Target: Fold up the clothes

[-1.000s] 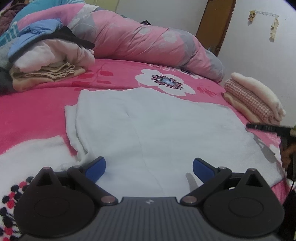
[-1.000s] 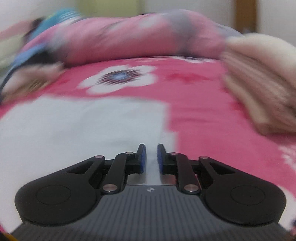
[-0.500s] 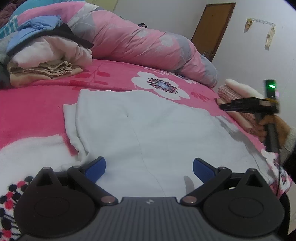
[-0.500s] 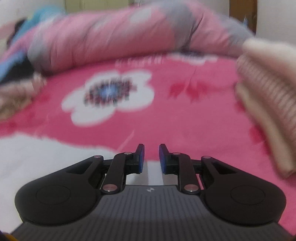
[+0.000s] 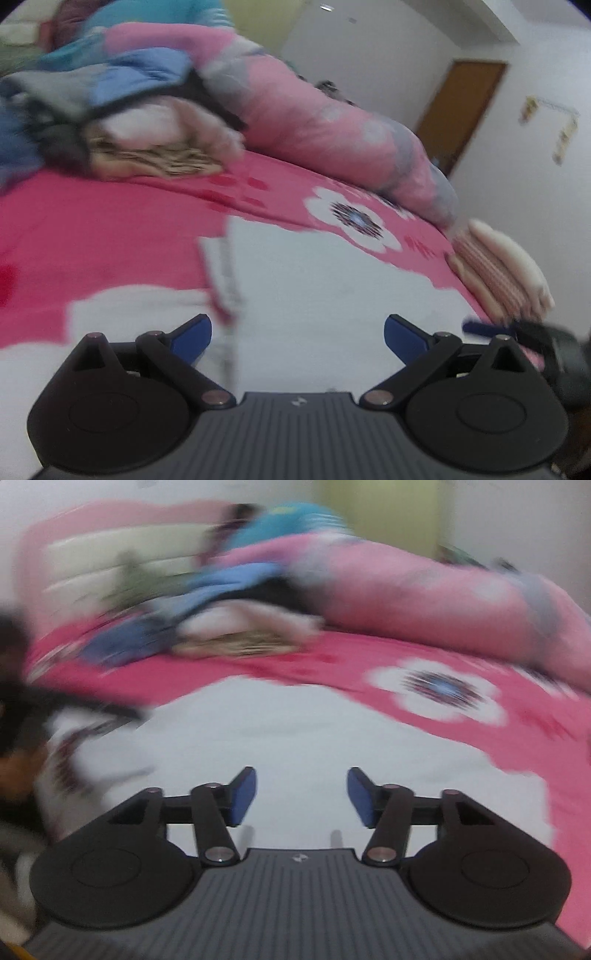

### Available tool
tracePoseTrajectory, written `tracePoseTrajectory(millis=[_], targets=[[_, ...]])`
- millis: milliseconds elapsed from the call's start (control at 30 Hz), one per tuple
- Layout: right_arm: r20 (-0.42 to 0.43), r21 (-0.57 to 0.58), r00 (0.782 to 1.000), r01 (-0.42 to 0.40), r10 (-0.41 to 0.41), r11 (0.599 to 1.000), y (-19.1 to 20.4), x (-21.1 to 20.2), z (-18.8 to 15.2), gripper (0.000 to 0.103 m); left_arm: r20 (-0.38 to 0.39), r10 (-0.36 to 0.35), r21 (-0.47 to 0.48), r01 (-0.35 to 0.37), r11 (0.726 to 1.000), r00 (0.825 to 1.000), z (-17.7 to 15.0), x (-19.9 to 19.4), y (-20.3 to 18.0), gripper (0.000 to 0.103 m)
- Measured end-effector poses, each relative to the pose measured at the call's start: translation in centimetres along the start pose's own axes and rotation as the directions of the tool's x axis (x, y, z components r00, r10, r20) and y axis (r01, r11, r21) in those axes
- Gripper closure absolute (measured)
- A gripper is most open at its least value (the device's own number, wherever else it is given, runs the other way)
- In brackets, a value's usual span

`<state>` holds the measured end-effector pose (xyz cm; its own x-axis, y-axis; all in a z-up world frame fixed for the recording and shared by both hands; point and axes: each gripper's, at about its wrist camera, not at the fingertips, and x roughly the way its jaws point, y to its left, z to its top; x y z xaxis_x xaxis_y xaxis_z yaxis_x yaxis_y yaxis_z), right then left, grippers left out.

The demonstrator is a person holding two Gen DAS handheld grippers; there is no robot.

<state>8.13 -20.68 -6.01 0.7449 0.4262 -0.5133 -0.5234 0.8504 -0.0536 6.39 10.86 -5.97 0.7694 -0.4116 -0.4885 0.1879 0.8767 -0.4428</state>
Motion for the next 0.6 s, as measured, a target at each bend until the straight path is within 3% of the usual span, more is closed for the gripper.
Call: tracePoseTrajectory(millis=[100,200,400,600], targets=[[0.002,-0.124,0.998,-0.057,0.057,0.991,3.8,0.6,0.2,0.04,-0.003,-0.031,-0.108,0.03,0.994,1.0,0.1,-1.3,2.5,0.003],[-0.004,-0.247,0.993,-0.112,0.114,0.963,7.6,1.1,0.4,0.038,0.01,-0.078,-0.229,0.079,0.97,0.997,0.3,-2.3,5.1,0.003],[-0.036,-0.476,0.974,-0.212,0.222,0.853,15.1,2.3,0.8,0.038,0.038,-0.144,-0.344,0.148,0.927,0.989,0.3,-3.5,8.1,0.003],[-0.066,-0.505,0.981,-0.189,0.18,0.842,17.7,4.9,0.3,0.039,0.057,-0.261,-0.406,0.261,0.876,0.964,0.5,-3.3,10.1,0.002]])
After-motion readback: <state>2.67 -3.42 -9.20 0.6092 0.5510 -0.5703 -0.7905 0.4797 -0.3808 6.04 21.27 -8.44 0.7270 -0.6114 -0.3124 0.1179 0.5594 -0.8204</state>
